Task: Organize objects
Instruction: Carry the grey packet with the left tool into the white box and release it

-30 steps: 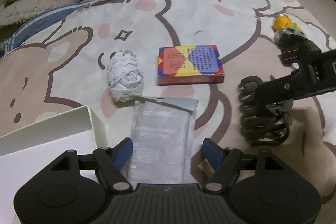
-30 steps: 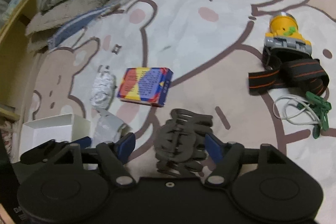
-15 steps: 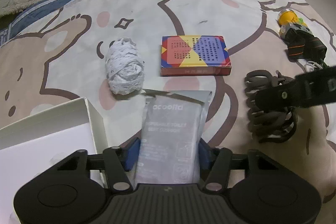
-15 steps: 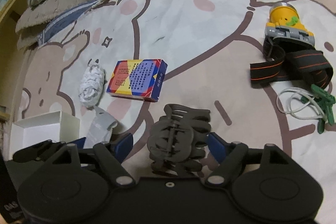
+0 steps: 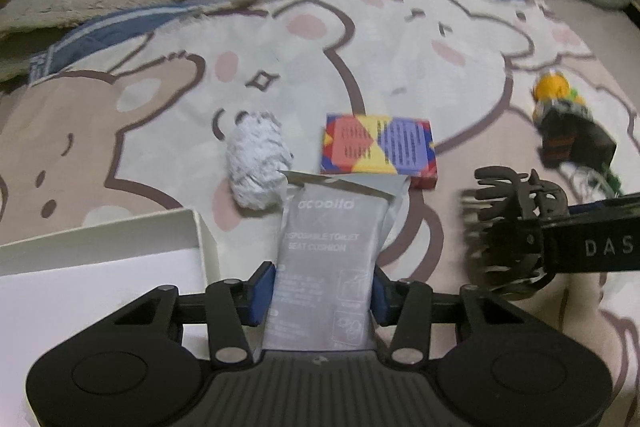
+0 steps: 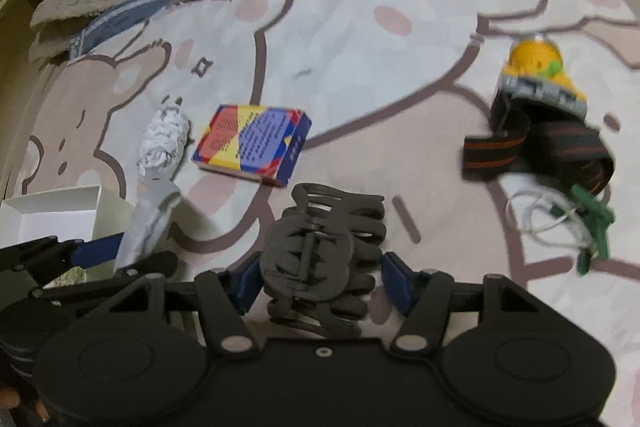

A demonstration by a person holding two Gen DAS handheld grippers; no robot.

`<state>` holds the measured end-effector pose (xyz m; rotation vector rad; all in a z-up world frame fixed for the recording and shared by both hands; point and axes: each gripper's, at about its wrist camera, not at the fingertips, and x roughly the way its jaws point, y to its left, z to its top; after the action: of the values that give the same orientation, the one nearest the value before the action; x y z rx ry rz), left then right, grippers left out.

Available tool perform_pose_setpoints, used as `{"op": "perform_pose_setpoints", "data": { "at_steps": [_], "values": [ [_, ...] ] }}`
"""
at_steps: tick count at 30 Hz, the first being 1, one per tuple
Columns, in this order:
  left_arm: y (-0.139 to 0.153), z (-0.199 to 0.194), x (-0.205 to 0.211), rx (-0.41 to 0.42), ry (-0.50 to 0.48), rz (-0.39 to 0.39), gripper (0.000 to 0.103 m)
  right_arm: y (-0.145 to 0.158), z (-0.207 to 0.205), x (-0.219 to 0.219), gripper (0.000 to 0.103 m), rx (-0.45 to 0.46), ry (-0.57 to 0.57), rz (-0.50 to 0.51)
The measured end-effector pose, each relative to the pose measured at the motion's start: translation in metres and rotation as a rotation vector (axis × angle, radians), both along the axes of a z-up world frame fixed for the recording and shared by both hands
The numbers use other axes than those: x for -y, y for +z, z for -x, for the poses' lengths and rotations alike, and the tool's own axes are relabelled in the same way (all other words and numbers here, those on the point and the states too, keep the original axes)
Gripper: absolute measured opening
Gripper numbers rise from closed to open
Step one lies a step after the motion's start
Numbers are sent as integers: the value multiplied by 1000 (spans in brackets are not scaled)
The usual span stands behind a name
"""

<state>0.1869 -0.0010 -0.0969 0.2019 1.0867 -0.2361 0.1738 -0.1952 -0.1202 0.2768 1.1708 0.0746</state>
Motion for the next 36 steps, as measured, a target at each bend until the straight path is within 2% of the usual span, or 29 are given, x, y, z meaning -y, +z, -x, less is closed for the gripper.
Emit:
{"op": "perform_pose_setpoints", "data": {
  "at_steps": [7,19,27,36],
  "values": [
    [23,6,-5,52,47,44,49,29,8,4,64,95,19,21],
    [58,22,-27,141,113,94,49,58,26,-4,64,197,62,65],
    [76,36,-68,191,181,103,49,72,32,-26,64,239,102,55],
    [91,56,-123,234,251,82,49,79,42,-72,64,253,179,23]
  ]
}}
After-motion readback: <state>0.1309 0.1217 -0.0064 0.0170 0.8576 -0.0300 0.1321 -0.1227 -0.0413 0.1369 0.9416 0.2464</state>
